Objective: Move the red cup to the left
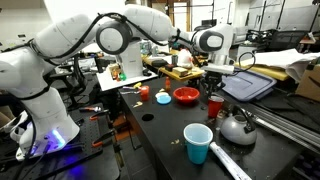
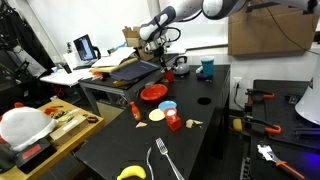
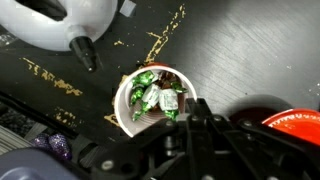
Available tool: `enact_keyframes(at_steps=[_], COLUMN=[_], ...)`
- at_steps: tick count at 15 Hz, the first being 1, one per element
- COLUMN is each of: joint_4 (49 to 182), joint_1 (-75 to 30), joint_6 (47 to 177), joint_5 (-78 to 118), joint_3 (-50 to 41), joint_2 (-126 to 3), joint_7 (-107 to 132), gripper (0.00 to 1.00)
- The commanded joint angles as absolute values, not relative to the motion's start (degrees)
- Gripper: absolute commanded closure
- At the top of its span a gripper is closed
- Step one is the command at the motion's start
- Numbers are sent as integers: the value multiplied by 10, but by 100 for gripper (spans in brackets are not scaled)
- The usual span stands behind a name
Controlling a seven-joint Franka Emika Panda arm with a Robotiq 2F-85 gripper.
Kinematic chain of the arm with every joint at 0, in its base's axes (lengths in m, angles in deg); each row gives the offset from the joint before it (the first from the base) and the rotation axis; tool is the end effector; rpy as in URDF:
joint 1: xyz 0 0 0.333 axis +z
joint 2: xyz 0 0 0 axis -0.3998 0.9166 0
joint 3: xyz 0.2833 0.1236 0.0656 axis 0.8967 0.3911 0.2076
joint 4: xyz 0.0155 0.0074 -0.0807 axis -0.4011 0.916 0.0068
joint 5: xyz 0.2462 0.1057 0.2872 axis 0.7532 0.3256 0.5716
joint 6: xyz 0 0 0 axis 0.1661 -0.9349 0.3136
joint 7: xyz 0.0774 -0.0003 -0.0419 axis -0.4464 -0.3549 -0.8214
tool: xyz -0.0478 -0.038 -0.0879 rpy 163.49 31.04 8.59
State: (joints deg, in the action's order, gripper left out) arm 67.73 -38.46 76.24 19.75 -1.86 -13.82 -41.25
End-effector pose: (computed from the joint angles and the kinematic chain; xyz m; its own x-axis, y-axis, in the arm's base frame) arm 0.7482 -0.2157 0.2288 0.8085 0.5635 -0.1698 0.5583 -0.8256 -0.0817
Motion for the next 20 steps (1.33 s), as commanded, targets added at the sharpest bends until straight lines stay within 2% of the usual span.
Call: enact_keyframes(at_steps=[1, 13, 20], joint_4=[685, 731, 816], joint_1=[-399, -401, -379], joint_6=[724, 710, 718], joint_5=[215, 218, 216], joint_3=[-10, -5, 27], joint_2=[-173, -280, -375], joint_7=[-418, -412, -417], gripper=[99, 99, 99])
